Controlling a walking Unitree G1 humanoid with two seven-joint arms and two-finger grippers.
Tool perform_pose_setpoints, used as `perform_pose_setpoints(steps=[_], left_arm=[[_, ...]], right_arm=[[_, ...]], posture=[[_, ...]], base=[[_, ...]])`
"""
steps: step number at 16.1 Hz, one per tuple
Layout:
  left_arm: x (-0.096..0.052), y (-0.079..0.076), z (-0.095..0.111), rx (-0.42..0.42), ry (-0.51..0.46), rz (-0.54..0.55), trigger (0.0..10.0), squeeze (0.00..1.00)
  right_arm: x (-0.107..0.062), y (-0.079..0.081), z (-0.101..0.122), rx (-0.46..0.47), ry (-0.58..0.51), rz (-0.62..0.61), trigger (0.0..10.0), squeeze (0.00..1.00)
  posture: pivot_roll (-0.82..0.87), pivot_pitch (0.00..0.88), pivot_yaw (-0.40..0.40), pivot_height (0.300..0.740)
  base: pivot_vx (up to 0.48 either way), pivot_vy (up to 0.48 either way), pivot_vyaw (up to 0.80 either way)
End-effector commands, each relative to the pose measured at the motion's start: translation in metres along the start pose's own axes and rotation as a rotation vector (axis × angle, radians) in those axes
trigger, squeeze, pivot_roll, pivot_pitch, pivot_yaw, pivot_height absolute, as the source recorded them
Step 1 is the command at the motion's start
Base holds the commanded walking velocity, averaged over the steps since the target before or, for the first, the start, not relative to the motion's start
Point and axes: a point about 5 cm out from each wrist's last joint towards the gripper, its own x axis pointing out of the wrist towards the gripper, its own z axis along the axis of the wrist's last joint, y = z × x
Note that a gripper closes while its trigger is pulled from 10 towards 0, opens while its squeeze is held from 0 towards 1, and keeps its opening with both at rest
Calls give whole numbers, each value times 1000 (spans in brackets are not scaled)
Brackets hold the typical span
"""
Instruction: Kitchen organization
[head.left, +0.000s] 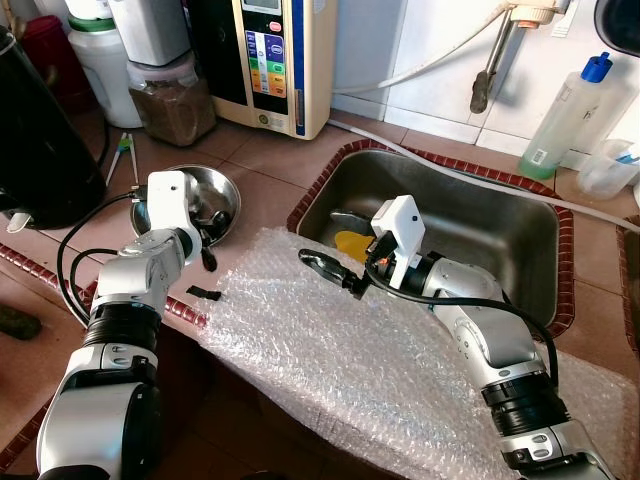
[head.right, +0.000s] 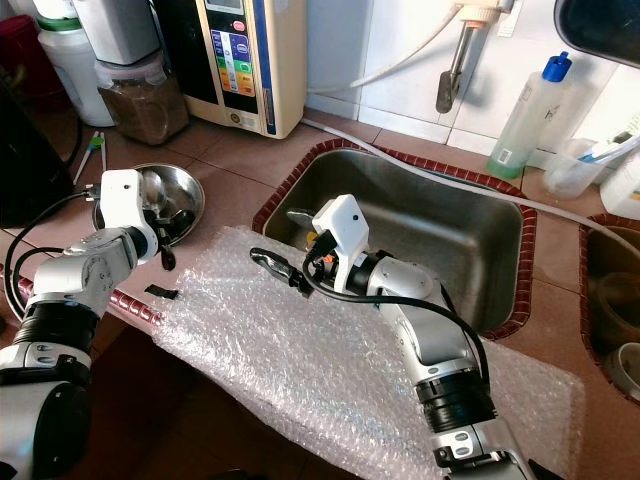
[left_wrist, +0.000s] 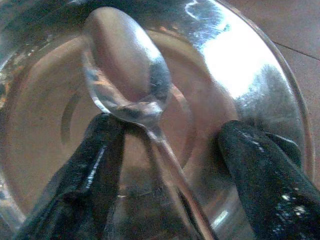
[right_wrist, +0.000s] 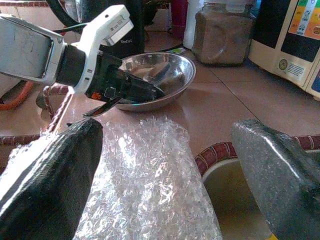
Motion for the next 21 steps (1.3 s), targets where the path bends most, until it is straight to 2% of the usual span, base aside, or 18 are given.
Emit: perform_pose_setpoints(steps=[1, 8, 10, 13, 16, 18, 21], left_arm=[[1, 2, -23, -22, 92, -7, 0, 0], [1, -1, -23, -17, 92, -50, 0, 0], [1, -2, -21, 38, 58, -66, 0, 0], [-1, -1, -18, 66, 29, -88, 0, 0], [-2, -1, -15, 137, -4, -119, 0, 0], [-4, -2, -11, 201, -46, -124, 0, 0], [-5, -3, 0, 236, -136, -98, 0, 0]], right_arm=[[3, 1, 3, -21, 2, 16, 10000, 0], [2, 1, 3, -11, 0, 26, 10000, 0], [2, 1, 4, -9, 0, 28, 10000, 0], [2, 1, 4, -10, 0, 31, 10000, 0], [2, 1, 3, -9, 2, 34, 10000, 0], [2, 2, 3, -9, 3, 36, 10000, 0], [4, 1, 4, -10, 3, 38, 10000, 0]], posture=[[52, 79, 32, 740], [53, 78, 32, 740], [53, 79, 30, 740], [53, 78, 29, 740], [54, 76, 27, 740], [57, 74, 27, 740], [59, 71, 26, 740]], base=[[0, 0, 0], [0, 0, 0], [0, 0, 0], [0, 0, 0], [0, 0, 0], [0, 0, 0], [0, 0, 0]])
